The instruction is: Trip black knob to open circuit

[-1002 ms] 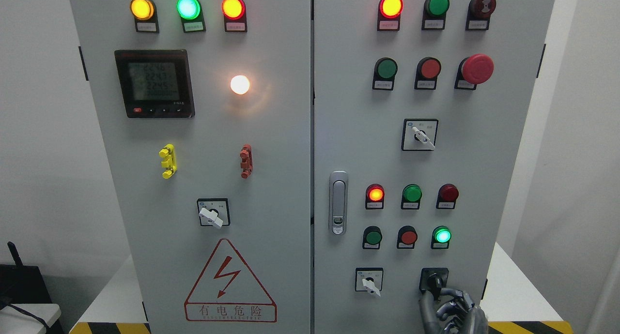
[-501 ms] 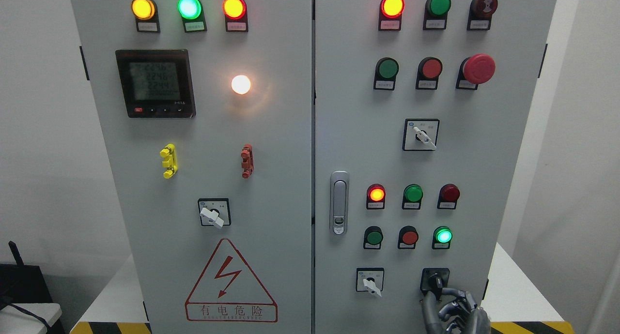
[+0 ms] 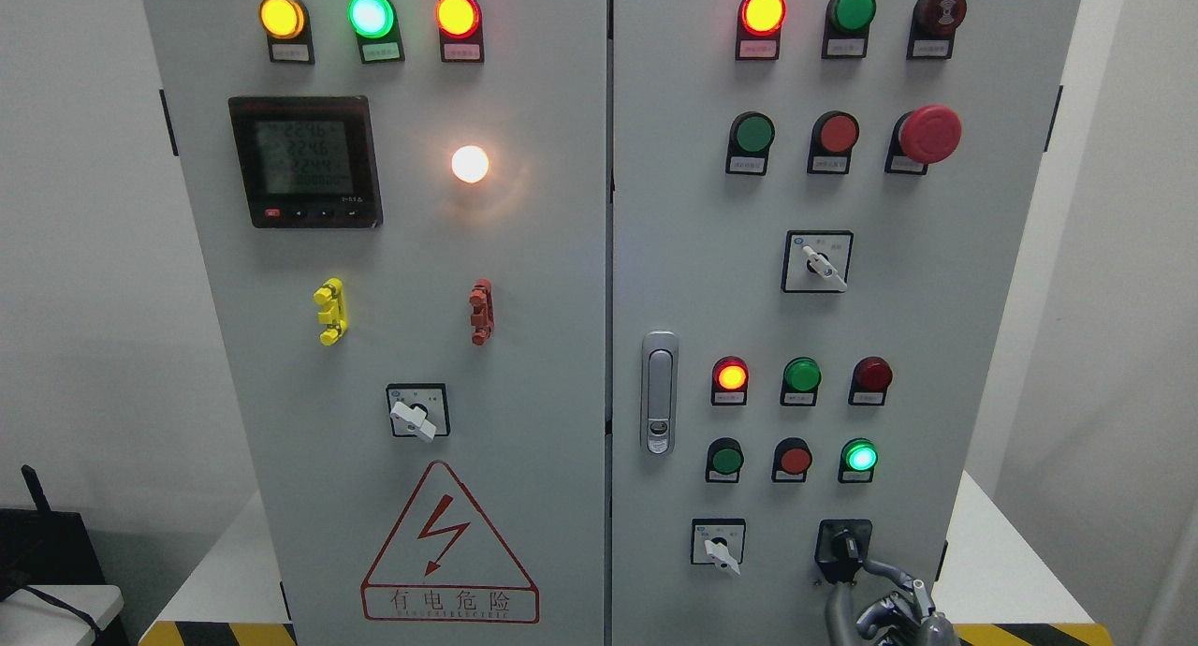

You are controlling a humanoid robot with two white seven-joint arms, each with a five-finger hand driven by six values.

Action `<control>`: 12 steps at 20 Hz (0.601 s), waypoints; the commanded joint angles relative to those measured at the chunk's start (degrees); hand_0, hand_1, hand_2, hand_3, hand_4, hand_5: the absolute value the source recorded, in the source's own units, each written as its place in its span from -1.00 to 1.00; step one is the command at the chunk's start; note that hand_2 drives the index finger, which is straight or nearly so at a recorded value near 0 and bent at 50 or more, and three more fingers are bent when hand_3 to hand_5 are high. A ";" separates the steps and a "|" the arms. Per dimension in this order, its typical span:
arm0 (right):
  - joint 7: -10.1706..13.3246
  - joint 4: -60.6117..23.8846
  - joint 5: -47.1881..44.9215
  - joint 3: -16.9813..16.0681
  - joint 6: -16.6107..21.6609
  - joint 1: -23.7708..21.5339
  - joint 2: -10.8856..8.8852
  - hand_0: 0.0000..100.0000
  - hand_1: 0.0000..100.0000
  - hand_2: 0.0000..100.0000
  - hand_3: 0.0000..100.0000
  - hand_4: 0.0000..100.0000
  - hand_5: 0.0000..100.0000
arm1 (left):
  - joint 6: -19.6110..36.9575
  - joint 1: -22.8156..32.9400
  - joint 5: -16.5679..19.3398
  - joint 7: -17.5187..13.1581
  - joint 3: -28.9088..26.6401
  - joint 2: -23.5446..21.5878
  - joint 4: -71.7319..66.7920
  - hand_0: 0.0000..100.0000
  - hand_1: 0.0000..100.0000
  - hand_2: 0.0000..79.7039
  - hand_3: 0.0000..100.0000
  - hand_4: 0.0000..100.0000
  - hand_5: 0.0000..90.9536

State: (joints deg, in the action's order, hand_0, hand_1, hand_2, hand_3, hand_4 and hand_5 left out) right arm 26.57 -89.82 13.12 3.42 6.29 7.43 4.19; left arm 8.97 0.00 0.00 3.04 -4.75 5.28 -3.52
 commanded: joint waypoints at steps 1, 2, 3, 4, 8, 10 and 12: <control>-0.47 -1.15 -0.11 -1.22 3.63 -3.73 -2.69 -0.20 0.18 -0.38 0.57 0.53 0.57 | 0.00 -0.44 1.85 0.03 0.00 0.00 0.00 -0.76 -0.22 -1.00 -1.00 -1.00 -1.00; -1.34 -1.15 -0.20 -1.48 4.60 -4.35 -2.87 -0.25 0.14 -0.38 0.53 0.48 0.49 | 0.00 -0.44 1.85 0.03 0.00 0.00 0.00 -0.76 -0.22 -1.00 -1.00 -1.00 -1.00; -2.48 -1.32 -0.20 -1.74 5.66 -4.96 -3.22 -0.29 0.12 -0.38 0.48 0.42 0.39 | 0.00 -0.44 1.93 0.03 0.00 0.00 0.00 -0.76 -0.22 -1.00 -1.00 -1.00 -1.00; -3.27 -1.67 -0.20 -1.83 6.62 -5.75 -3.39 -0.29 0.10 -0.38 0.47 0.40 0.36 | 0.00 -0.44 1.93 0.03 0.00 0.08 0.00 -0.76 -0.22 -1.00 -1.00 -1.00 -1.00; -6.44 -3.08 -0.63 -1.92 10.14 -8.56 -4.01 -0.37 -0.08 -0.51 0.16 0.19 0.08 | 0.00 -0.44 1.85 0.03 0.00 0.00 0.00 -0.76 -0.22 -1.00 -1.00 -1.00 -1.00; -9.59 -3.52 -0.72 -1.92 12.33 -9.88 -4.54 -0.41 -0.15 -0.60 0.02 0.08 -0.05 | 0.00 -0.44 1.93 0.03 0.00 0.00 0.00 -0.76 -0.22 -1.00 -1.00 -1.00 -1.00; -13.54 -4.14 -0.81 -2.01 15.58 -11.81 -4.89 -0.52 -0.16 -0.78 -0.19 -0.12 -0.19 | 0.00 -0.44 1.93 0.03 0.00 0.00 0.00 -0.76 -0.22 -1.00 -1.00 -1.00 -1.00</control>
State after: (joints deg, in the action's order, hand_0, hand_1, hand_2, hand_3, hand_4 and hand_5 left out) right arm 17.75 -91.59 12.61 1.26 18.17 0.12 1.42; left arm 8.97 0.00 0.00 3.04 -4.75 5.28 -3.52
